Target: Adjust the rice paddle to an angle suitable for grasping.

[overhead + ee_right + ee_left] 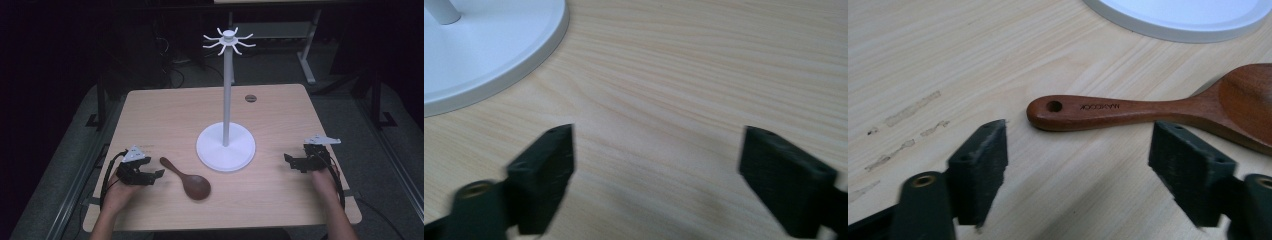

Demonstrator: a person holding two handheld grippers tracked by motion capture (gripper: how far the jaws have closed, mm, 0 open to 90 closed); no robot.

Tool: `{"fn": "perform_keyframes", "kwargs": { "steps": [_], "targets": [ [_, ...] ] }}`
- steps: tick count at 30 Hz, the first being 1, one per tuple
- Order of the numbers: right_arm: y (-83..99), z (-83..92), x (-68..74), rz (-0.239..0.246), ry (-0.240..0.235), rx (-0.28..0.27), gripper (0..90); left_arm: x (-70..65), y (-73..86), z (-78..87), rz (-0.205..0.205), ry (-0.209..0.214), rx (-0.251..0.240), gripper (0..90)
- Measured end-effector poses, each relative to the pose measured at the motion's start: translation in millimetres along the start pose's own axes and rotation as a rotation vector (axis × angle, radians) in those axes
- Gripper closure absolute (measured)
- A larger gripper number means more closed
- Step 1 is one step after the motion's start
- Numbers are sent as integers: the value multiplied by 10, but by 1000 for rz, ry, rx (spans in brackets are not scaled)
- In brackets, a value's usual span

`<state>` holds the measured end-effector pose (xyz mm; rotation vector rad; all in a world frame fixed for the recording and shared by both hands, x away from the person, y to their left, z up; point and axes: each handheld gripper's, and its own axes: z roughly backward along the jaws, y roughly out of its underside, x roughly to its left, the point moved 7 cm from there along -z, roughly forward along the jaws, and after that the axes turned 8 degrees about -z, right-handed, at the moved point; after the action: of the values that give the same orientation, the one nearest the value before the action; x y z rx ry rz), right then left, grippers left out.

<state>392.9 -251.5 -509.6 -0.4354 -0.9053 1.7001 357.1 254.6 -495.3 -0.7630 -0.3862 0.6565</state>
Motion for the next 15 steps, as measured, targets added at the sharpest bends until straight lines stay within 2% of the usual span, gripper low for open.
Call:
{"fn": "perform_keyframes", "kwargs": {
  "steps": [2, 3, 5, 6, 8, 10, 11, 13, 14, 15],
  "targets": [
    [2, -6, 7, 5, -1, 3, 110, -5, -27, 21, 6, 4, -15, 372],
    [2, -8, 10, 7, -2, 2, 147, -5, -27, 21, 6, 4, -15, 428],
    [-1, -9, 13, 7, -3, 0, 157, -12, -49, 36, 10, 11, -15, 550],
    [0, -10, 17, 7, -3, 0, 121, -13, -60, 40, 5, 8, -11, 550],
    [-2, -10, 21, 9, -5, -1, 146, -16, -92, 50, -5, 7, -6, 678],
    [0, -17, 21, 10, -5, 0, 134, -10, -141, 53, 5, 13, -6, 848],
    [1, -21, 21, 11, -4, 0, 137, -10, -141, 53, 5, 13, -6, 899],
    [4, -26, 23, 10, -8, 1, 135, -3, -164, 37, 19, 9, 7, 900],
    [5, -30, 26, 10, -11, 2, 135, 23, -182, 8, 9, -12, 16, 900],
    [5, -34, 29, 13, -12, 1, 135, 22, -197, -17, 21, -16, 13, 900]
  ]
}}
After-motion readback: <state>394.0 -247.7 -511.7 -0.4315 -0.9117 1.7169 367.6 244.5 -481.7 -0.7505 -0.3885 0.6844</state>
